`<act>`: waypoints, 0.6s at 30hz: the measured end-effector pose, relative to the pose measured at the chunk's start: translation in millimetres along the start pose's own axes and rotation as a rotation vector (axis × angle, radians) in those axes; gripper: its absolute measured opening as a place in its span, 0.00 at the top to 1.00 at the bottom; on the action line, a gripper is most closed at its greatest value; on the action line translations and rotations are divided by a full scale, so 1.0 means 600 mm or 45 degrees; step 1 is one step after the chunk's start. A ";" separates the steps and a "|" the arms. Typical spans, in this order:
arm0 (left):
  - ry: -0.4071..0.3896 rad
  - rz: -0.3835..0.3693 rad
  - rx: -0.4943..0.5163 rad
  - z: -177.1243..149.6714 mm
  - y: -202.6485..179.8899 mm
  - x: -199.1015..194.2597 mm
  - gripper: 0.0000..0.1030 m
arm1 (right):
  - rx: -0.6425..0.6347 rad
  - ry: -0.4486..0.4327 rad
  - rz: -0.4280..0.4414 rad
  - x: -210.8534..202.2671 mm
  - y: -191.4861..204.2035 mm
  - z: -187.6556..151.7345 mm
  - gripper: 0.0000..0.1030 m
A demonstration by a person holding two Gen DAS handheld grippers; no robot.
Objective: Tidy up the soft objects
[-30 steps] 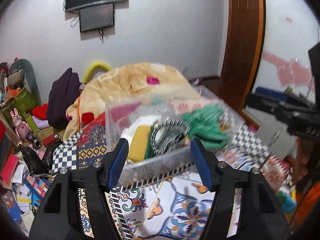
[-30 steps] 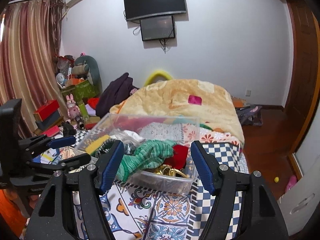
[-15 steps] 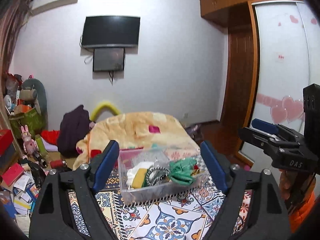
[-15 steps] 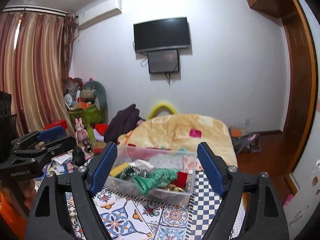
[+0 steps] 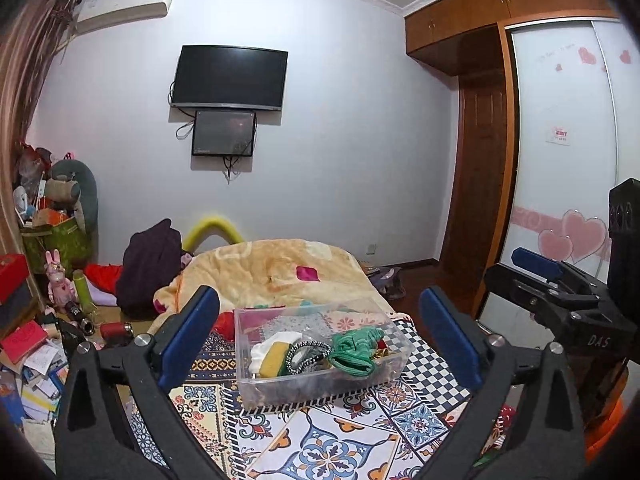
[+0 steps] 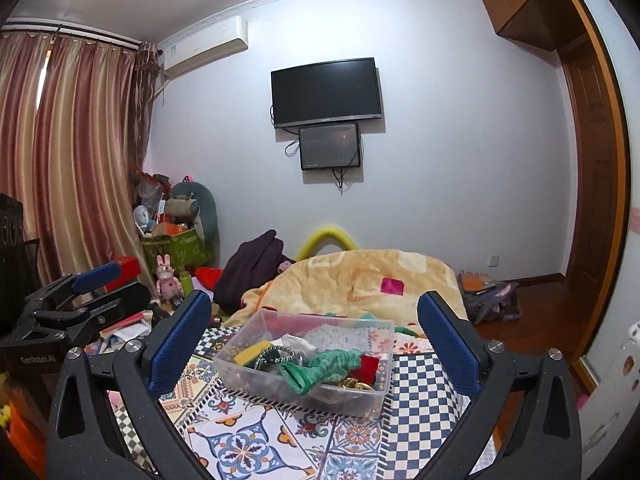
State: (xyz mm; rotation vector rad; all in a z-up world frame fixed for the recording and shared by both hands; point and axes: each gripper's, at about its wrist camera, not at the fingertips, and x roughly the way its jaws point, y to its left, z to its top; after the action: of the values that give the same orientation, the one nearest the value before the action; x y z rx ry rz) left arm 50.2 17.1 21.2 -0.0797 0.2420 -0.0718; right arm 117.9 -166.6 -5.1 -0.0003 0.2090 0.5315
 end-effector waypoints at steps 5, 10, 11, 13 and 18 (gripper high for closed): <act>0.008 0.008 0.008 -0.007 0.001 0.004 0.01 | 0.005 0.010 0.005 0.000 0.000 -0.005 0.00; 0.006 0.011 0.008 -0.009 0.000 0.002 0.01 | 0.016 0.021 0.013 0.004 -0.001 -0.005 0.00; 0.008 0.011 0.007 -0.010 0.001 0.002 0.01 | 0.017 0.023 0.013 0.003 -0.002 -0.006 0.00; 0.009 0.012 0.008 -0.011 0.001 0.002 0.01 | 0.016 0.025 0.010 0.002 -0.001 -0.007 0.00; 0.012 0.015 0.008 -0.014 0.000 0.001 0.01 | 0.015 0.028 0.006 -0.001 -0.002 -0.008 0.00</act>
State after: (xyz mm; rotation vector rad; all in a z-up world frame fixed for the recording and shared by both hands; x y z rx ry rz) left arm 48.8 16.7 13.1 -0.0718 0.2516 -0.0615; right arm 116.8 -168.3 -9.7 0.0053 0.2339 0.5350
